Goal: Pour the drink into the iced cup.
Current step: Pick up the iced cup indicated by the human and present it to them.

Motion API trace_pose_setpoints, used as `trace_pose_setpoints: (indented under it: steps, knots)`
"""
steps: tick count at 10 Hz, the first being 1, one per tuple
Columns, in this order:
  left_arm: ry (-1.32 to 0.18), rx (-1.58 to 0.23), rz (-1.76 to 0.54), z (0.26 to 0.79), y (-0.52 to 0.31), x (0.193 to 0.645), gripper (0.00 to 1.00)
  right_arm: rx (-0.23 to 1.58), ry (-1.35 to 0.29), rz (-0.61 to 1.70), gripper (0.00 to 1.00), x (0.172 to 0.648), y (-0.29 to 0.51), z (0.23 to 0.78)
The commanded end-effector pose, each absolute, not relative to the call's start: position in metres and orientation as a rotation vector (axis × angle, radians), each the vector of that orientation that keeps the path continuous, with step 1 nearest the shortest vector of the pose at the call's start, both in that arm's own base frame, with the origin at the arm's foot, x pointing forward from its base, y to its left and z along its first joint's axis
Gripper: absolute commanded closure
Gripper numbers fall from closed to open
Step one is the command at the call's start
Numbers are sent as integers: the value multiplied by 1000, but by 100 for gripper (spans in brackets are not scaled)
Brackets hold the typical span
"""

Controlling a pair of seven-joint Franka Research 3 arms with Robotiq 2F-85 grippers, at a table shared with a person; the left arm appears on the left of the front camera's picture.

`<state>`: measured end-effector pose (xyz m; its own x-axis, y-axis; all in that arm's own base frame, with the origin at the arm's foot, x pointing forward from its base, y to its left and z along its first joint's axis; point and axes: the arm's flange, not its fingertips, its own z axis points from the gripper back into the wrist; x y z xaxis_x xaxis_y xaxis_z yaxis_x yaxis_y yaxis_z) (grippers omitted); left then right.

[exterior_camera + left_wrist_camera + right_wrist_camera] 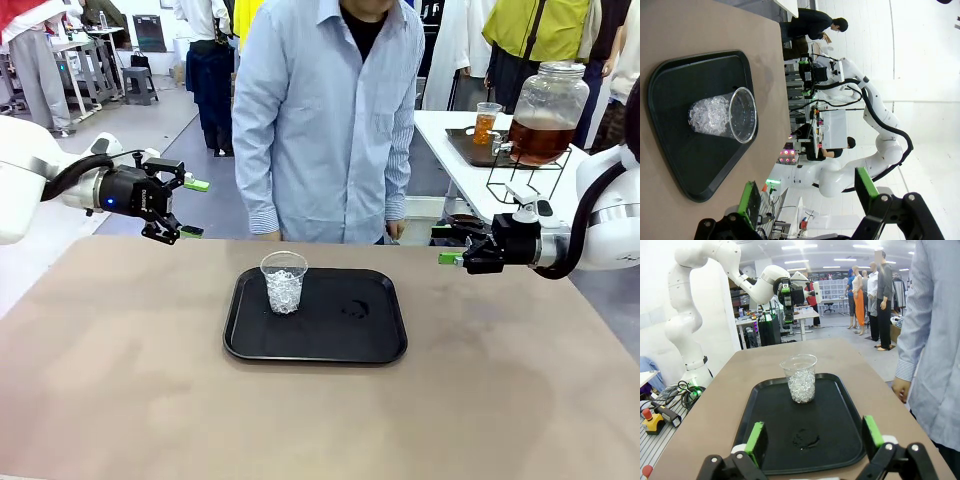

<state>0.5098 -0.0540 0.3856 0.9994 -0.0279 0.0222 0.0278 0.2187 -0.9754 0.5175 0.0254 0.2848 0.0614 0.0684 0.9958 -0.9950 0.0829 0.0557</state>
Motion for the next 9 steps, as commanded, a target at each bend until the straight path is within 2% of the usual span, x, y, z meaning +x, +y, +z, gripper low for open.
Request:
trace_pose_setpoints:
  steps: [1,9]
  knots:
    - [-17,-1349,-46,387,-54,504,0,1130,-1145,1144,0,519,27,289]
    - [-17,-1349,-46,387,-54,504,0,1130,-1145,1144,0,519,27,289]
